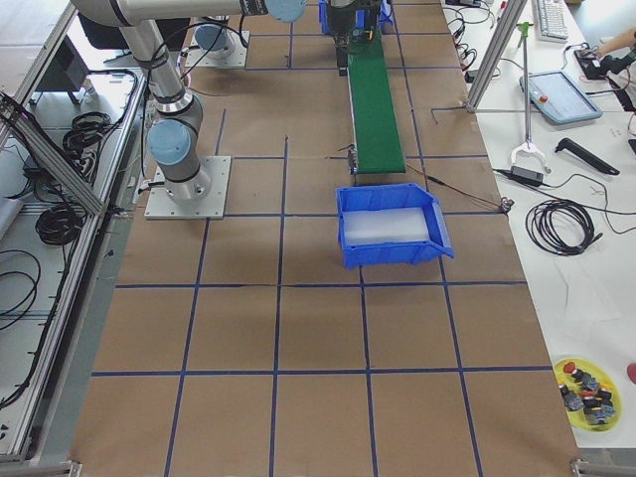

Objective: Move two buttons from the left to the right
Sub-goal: 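Carry the yellow button with the left gripper onto the conveyor belt, then open the left gripper to release the yellow button and raise it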

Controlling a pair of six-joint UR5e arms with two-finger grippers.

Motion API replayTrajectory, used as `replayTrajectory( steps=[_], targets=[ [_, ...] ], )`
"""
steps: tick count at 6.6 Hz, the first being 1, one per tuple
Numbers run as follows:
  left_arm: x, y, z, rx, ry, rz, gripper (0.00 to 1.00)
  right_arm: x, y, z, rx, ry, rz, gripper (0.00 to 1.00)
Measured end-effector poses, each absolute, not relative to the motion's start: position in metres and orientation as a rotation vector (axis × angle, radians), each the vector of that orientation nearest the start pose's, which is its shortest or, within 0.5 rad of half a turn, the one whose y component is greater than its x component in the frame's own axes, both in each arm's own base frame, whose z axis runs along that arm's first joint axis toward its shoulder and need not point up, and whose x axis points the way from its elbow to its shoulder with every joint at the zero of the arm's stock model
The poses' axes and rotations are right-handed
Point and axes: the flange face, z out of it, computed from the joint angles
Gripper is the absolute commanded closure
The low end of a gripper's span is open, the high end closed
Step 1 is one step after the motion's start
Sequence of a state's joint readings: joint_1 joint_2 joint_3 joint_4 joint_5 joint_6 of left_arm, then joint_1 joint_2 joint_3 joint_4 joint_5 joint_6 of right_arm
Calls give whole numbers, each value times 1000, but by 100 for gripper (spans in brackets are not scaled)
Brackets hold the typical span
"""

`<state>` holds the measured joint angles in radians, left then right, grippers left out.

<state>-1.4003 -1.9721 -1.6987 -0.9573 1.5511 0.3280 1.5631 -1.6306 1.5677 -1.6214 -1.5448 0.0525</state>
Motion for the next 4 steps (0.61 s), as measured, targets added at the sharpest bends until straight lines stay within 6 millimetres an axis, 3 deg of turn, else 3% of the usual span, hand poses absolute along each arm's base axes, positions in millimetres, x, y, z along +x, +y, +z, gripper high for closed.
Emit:
replayTrajectory(
  steps=[2, 4],
  targets=[
    [-29, -627, 304, 246, 3123, -147, 0, 132, -478, 524, 93, 3107, -178, 0],
    [-30, -618, 362, 246, 3134, -87, 0, 132, -478, 525, 95, 3107, -180, 0]
  ],
)
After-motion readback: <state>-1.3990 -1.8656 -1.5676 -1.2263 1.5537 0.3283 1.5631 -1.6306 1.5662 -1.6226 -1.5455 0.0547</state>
